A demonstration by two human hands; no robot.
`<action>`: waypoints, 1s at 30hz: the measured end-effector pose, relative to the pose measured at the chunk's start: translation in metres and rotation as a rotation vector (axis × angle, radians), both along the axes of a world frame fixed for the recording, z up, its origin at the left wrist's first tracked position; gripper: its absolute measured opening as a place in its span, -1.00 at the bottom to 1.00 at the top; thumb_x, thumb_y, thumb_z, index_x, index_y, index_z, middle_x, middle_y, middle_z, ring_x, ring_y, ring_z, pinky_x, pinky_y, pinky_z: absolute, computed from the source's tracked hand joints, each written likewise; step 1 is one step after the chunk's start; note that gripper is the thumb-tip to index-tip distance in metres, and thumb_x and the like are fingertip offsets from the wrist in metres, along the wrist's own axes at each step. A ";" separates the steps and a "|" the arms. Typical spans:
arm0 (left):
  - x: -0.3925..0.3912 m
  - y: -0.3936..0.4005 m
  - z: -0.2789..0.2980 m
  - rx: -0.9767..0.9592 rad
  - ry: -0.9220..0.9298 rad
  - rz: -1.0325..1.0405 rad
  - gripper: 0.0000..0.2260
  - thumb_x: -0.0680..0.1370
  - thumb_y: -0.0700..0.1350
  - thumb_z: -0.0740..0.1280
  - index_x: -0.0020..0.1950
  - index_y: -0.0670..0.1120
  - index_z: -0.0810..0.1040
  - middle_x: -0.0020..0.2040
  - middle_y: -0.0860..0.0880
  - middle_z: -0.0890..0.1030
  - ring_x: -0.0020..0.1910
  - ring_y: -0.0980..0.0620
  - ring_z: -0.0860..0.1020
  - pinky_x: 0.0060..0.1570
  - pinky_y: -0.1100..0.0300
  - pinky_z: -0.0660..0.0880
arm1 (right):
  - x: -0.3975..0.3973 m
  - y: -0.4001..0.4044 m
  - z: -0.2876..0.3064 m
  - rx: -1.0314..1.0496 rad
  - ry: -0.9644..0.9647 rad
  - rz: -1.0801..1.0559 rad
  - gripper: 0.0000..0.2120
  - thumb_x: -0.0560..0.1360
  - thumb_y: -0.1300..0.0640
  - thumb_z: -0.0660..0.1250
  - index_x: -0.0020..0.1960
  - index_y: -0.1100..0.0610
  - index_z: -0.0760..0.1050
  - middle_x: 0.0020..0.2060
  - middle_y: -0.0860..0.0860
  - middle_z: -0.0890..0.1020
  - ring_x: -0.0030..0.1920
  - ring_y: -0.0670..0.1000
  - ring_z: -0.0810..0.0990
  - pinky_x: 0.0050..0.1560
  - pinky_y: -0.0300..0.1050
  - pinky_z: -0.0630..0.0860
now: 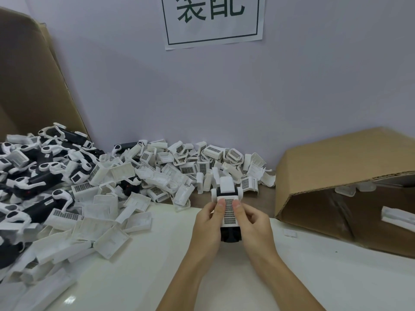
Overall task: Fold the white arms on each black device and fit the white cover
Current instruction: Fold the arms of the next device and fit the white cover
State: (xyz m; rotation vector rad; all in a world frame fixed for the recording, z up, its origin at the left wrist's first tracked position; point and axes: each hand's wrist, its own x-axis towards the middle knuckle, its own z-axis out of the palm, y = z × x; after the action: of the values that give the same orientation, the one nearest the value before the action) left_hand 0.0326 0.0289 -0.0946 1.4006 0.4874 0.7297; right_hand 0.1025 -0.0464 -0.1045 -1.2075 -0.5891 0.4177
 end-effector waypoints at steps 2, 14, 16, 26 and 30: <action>-0.002 0.000 0.001 -0.071 -0.040 -0.078 -0.78 0.66 -0.09 0.23 0.13 -0.13 0.65 -0.04 -0.09 0.73 -0.04 0.01 0.70 -0.15 0.25 0.59 | 0.002 0.000 -0.001 0.016 0.051 0.045 -0.73 0.61 0.04 0.26 0.01 0.13 0.71 -0.12 0.13 0.74 -0.06 0.08 0.73 -0.11 -0.10 0.64; -0.004 0.001 -0.002 0.043 0.002 -0.066 -0.79 0.66 -0.20 0.24 0.19 -0.08 0.64 0.01 -0.09 0.73 0.06 -0.05 0.68 0.07 0.09 0.61 | 0.004 -0.004 -0.005 -0.083 -0.121 0.004 -0.77 0.66 0.16 0.22 0.14 0.11 0.65 -0.05 0.01 0.74 0.01 -0.04 0.71 -0.02 -0.18 0.61; -0.006 0.001 0.001 -0.006 -0.016 -0.154 -0.78 0.65 -0.24 0.25 0.22 -0.09 0.62 0.06 -0.10 0.72 0.10 -0.04 0.67 0.05 0.16 0.60 | 0.005 -0.003 -0.005 -0.068 -0.082 0.019 -0.75 0.66 0.13 0.21 0.12 0.10 0.66 -0.06 0.01 0.74 0.00 -0.03 0.70 -0.05 -0.19 0.60; -0.006 -0.001 -0.001 0.021 0.009 -0.080 -0.74 0.62 -0.27 0.32 0.30 -0.09 0.56 -0.03 -0.14 0.73 0.02 -0.12 0.70 0.13 -0.08 0.60 | 0.006 -0.001 -0.006 -0.094 -0.145 -0.037 -0.71 0.66 0.11 0.20 -0.02 0.12 0.68 -0.22 -0.01 0.73 -0.19 -0.10 0.69 -0.27 -0.28 0.56; 0.002 -0.003 -0.003 -0.108 -0.064 0.051 -0.69 0.53 -0.21 0.44 0.26 -0.13 0.55 -0.03 -0.15 0.73 -0.02 -0.10 0.71 -0.01 0.06 0.63 | 0.005 0.001 -0.008 -0.099 -0.141 -0.101 -0.81 0.65 0.04 0.25 0.16 0.04 0.58 -0.03 -0.08 0.68 -0.05 -0.22 0.63 -0.13 -0.35 0.53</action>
State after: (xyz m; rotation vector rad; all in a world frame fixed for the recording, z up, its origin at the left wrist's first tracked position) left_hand 0.0346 0.0261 -0.0979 1.2640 0.5067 0.7764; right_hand 0.1076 -0.0454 -0.1125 -1.3635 -0.6311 0.2805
